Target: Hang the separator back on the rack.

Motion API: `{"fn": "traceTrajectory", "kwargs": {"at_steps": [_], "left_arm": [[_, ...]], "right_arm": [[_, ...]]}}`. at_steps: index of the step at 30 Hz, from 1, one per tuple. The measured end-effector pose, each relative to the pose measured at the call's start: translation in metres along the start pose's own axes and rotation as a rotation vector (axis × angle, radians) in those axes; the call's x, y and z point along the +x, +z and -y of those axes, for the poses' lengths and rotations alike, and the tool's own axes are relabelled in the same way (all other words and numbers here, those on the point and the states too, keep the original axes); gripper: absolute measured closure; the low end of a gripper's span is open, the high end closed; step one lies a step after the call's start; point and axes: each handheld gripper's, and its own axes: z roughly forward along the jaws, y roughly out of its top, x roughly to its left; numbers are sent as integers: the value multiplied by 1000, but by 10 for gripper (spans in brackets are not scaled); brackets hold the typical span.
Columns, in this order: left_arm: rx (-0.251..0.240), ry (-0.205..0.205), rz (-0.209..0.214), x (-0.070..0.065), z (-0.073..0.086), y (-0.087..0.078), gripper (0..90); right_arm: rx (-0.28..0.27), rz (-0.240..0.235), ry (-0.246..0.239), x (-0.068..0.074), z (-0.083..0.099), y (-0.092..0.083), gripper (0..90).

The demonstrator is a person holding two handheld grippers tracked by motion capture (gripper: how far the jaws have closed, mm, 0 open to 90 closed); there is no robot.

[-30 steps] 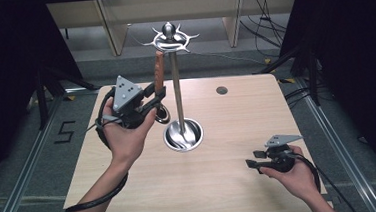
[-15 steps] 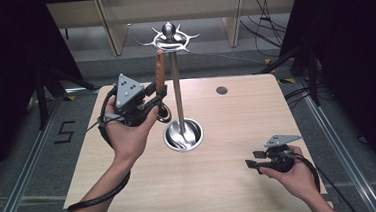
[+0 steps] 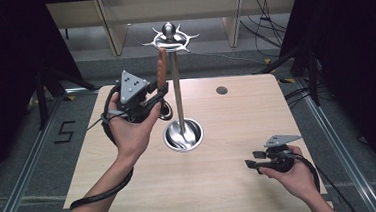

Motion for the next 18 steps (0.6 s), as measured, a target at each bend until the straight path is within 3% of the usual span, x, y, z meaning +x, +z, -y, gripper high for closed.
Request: {"fn": "traceTrajectory", "kwargs": {"at_steps": [3, 6, 15, 16, 18], "left_arm": [[4, 3, -14, 0, 0, 1, 678], [3, 3, -17, -1, -2, 2, 678], [6, 5, -20, -1, -3, 8, 677], [9, 7, -22, -1, -3, 9, 677], [8, 8, -22, -1, -3, 10, 676]], "right_arm": [[-5, 1, -12, -1, 0, 0, 508], [10, -6, 21, 1, 0, 0, 508], [14, -8, 15, 1, 0, 0, 509], [46, -5, -11, -1, -1, -3, 508], [29, -2, -5, -1, -1, -2, 508]]}}
